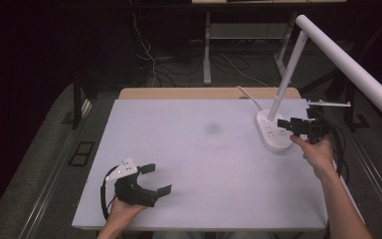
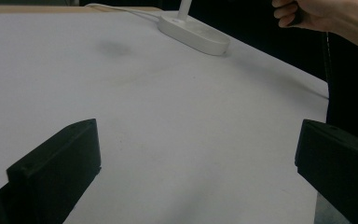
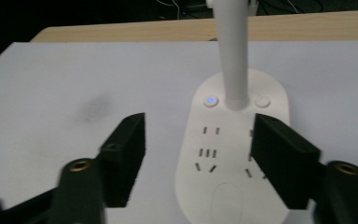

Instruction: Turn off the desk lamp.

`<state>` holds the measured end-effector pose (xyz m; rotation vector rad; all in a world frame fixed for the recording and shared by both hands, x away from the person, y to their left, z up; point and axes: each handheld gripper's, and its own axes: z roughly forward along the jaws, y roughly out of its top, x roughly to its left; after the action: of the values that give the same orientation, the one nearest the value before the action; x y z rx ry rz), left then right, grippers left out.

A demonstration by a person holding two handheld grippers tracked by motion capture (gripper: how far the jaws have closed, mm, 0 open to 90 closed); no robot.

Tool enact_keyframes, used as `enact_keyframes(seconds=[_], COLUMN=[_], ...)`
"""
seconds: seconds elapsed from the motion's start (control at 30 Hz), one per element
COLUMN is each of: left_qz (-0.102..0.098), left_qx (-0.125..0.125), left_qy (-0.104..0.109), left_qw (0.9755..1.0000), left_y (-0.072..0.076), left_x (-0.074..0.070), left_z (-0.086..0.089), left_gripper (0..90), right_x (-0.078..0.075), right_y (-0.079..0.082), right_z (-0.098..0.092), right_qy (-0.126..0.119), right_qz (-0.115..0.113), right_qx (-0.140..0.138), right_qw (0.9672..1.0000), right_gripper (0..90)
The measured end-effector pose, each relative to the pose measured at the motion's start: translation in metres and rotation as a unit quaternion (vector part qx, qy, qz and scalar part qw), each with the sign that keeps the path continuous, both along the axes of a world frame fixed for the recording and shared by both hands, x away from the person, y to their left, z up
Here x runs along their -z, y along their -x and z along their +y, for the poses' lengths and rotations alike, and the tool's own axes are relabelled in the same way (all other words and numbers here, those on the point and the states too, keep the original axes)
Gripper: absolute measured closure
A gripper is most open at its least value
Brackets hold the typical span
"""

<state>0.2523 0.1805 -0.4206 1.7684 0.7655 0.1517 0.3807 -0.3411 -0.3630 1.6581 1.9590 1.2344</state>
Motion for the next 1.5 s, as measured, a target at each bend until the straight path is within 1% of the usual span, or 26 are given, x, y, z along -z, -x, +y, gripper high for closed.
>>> enact_keyframes(seconds=[0.07,0.17,0.2,0.27,0.33,0.37,0.6,0.63,0.67,0.7,0.83,0.9,1.0,1.03,1.07,1.13,1.23,1.27,1.33,1.43,1.5], left_qz=[0.0,-0.001,0.0,0.0,0.0,0.001,0.001,0.001,0.001,0.001,0.001,0.001,0.002,0.002,0.002,0.002,0.005,0.005,0.007,0.009,0.01], left_qx=[0.001,0.001,0.001,0.001,0.0,0.0,-0.001,-0.001,-0.001,-0.002,-0.001,-0.001,-0.002,-0.002,-0.002,-0.001,-0.001,-0.001,0.001,0.0,0.0], left_qy=[-0.001,-0.002,-0.002,-0.002,-0.002,-0.002,-0.002,-0.002,-0.002,-0.001,-0.004,-0.004,-0.005,-0.005,-0.005,-0.006,-0.008,-0.008,-0.013,-0.012,-0.013], left_qw=[1.0,1.0,1.0,1.0,1.0,1.0,1.0,1.0,1.0,1.0,1.0,1.0,1.0,1.0,1.0,1.0,1.0,1.0,0.9999,0.9999,0.9999], left_y=[0.0,0.0,0.0,0.0,0.0,0.0,0.0,0.0,0.0,0.0,0.0,0.0,0.0,0.0,0.0,-0.001,-0.001,-0.001,-0.002,-0.002,-0.002], left_x=[0.0,0.0,0.0,0.0,0.0,0.0,0.0,0.0,0.0,0.001,0.0,0.001,0.0,0.001,0.001,0.001,0.001,0.001,0.002,0.002,0.002], left_z=[0.0,-0.001,-0.001,-0.001,-0.001,-0.001,-0.001,-0.001,-0.001,-0.002,-0.002,-0.002,-0.002,-0.002,-0.002,-0.002,-0.002,-0.002,-0.002,-0.001,-0.001], left_gripper=[0.0,0.0,0.0,0.0,0.0,0.0,0.0,0.0,0.0,0.0,0.0,0.0,0.0,0.0,0.0,0.0,0.0,0.0,0.0,0.0,0.0], right_x=[-0.001,-0.003,-0.004,-0.004,-0.004,-0.003,-0.002,-0.001,-0.001,0.001,0.008,0.013,0.02,0.023,0.025,0.031,0.037,0.037,0.042,0.049,0.055], right_y=[0.006,0.015,0.018,0.027,0.036,0.039,0.062,0.065,0.065,0.073,0.088,0.095,0.105,0.108,0.111,0.117,0.125,0.125,0.134,0.141,0.144], right_z=[0.003,0.008,0.01,0.015,0.018,0.019,0.032,0.033,0.033,0.035,0.037,0.038,0.039,0.039,0.04,0.041,0.044,0.044,0.049,0.052,0.052], right_qy=[0.004,-0.005,-0.007,-0.004,-0.016,-0.02,-0.025,-0.027,-0.027,-0.026,-0.037,-0.036,-0.041,-0.042,-0.047,-0.043,-0.046,-0.046,-0.041,-0.036,-0.038], right_qz=[-0.006,-0.007,-0.007,-0.014,-0.025,-0.026,-0.039,-0.042,-0.042,-0.045,-0.048,-0.048,-0.048,-0.05,-0.05,-0.051,-0.048,-0.048,-0.05,-0.048,-0.049], right_qx=[-0.009,-0.03,-0.035,-0.036,-0.049,-0.056,-0.086,-0.094,-0.094,-0.102,-0.115,-0.12,-0.127,-0.131,-0.132,-0.135,-0.14,-0.14,-0.144,-0.151,-0.151], right_qw=[0.9999,0.9995,0.9993,0.9992,0.9984,0.9979,0.9952,0.9943,0.9943,0.9934,0.9915,0.991,0.9899,0.9892,0.9889,0.9886,0.988,0.988,0.9875,0.9867,0.9865], right_gripper=[18.9,3.5,0.7,0.6,0.6,0.6,0.6,0.6,0.6,0.7,0.7,0.7,0.7,0.7,0.7,0.7,0.7,0.7,0.7,0.7,0.7])
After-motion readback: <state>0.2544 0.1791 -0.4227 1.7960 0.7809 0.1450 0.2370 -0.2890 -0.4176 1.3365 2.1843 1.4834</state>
